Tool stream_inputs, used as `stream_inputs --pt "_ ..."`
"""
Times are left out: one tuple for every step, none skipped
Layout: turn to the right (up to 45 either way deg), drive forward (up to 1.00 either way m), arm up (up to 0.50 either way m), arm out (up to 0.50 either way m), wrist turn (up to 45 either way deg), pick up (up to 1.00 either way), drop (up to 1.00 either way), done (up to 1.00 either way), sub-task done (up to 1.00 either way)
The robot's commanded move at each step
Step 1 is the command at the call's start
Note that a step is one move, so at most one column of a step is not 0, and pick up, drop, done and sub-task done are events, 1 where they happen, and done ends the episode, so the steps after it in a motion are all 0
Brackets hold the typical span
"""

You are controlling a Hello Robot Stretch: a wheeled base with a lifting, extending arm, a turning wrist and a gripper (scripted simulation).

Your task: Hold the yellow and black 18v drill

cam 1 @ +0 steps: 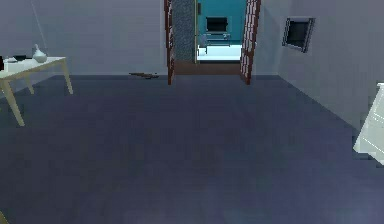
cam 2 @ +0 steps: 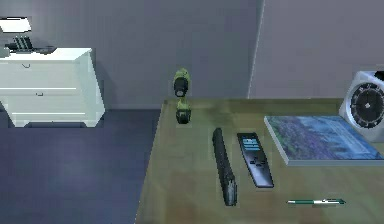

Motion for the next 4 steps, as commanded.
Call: stream_inputs --pt "0.0 0.0 0.38 0.0 0.0 0.0 0.0 0.0 0.0" --pt "0.0 0.0 0.0 0.22 0.0 0.0 0.0 0.0 0.0" --pt "0.0 0.0 0.0 0.0 45.0 0.0 0.0 0.0 0.0" --pt "0.0 0.0 0.0 0.0 45.0 0.0 0.0 0.0 0.0"
